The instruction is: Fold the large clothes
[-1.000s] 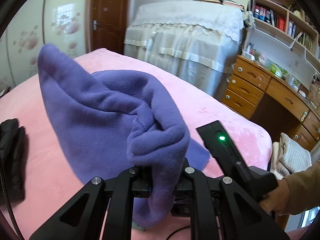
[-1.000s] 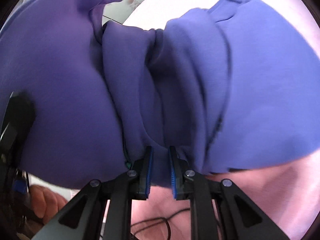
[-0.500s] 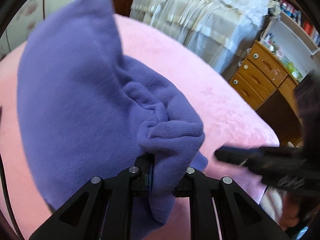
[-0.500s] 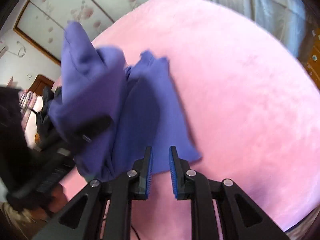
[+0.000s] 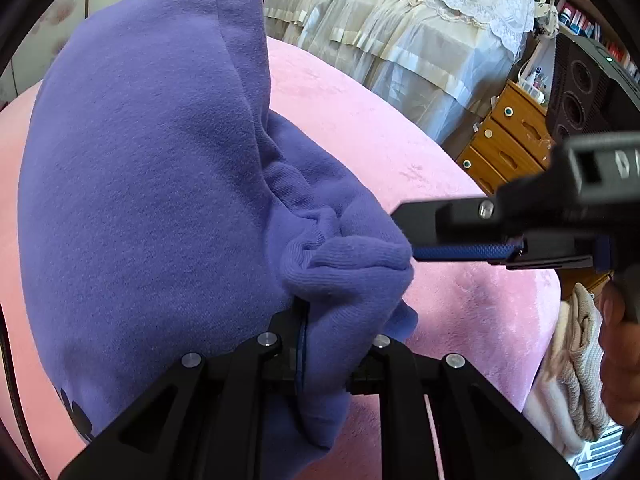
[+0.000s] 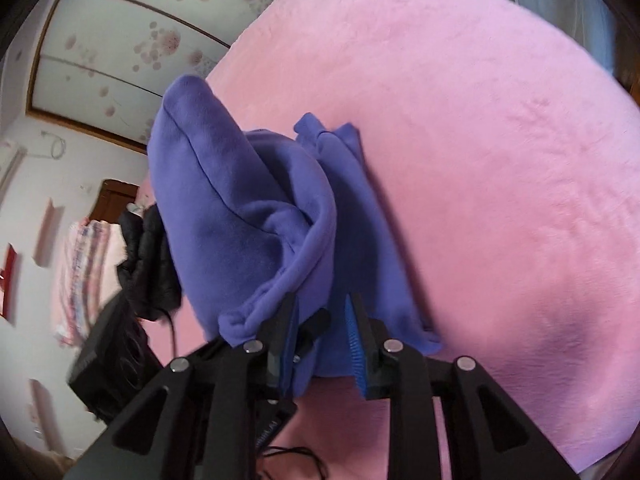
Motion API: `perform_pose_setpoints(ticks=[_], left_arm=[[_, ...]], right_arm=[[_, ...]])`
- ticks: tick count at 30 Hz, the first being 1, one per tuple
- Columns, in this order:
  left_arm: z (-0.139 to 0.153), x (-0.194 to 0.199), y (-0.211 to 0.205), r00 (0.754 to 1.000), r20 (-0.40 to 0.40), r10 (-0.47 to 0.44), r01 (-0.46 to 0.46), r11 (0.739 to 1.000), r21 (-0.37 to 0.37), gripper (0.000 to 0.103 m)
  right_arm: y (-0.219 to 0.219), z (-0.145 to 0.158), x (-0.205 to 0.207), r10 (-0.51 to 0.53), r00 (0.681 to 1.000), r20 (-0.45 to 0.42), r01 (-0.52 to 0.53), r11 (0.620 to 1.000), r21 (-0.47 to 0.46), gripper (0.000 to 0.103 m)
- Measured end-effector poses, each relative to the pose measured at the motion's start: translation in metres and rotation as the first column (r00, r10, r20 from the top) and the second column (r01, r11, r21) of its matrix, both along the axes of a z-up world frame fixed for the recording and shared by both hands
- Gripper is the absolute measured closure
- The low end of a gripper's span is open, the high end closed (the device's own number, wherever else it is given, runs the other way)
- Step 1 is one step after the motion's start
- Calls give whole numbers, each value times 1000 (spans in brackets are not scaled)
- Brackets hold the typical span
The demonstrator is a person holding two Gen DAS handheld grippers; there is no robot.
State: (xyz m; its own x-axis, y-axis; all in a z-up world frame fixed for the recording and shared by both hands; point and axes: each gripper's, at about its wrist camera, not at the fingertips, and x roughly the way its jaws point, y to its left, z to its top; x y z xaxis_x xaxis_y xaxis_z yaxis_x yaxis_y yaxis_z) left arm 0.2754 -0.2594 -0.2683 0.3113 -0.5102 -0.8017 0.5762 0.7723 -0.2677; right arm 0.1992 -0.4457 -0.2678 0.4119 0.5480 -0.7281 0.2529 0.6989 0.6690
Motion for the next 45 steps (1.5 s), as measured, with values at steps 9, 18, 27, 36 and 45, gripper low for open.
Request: perform_pose_setpoints(ticks=[9, 18, 27, 36, 45], left_arm=[[1, -9, -8, 998, 39, -40, 39, 999, 16, 90], [2, -10, -10, 994, 59, -87, 85, 995, 43, 88], [5, -12, -12, 990, 61, -126, 123, 991, 48, 84], [39, -10, 11, 968, -74, -239, 236, 971, -40, 77], [107, 62, 60, 995, 96, 19, -6, 992, -128, 75]], right_arm=[[13, -9, 7, 50, 996, -72, -43, 994, 99, 53], [28, -17, 37, 169, 977, -133, -161, 984, 73, 51], [32, -18, 45, 284, 950, -126, -281, 959, 43, 61], [15, -14, 34, 276, 958, -82, -281, 958, -53, 83], [-3, -26, 8, 200, 976, -88, -210, 971, -119, 88]])
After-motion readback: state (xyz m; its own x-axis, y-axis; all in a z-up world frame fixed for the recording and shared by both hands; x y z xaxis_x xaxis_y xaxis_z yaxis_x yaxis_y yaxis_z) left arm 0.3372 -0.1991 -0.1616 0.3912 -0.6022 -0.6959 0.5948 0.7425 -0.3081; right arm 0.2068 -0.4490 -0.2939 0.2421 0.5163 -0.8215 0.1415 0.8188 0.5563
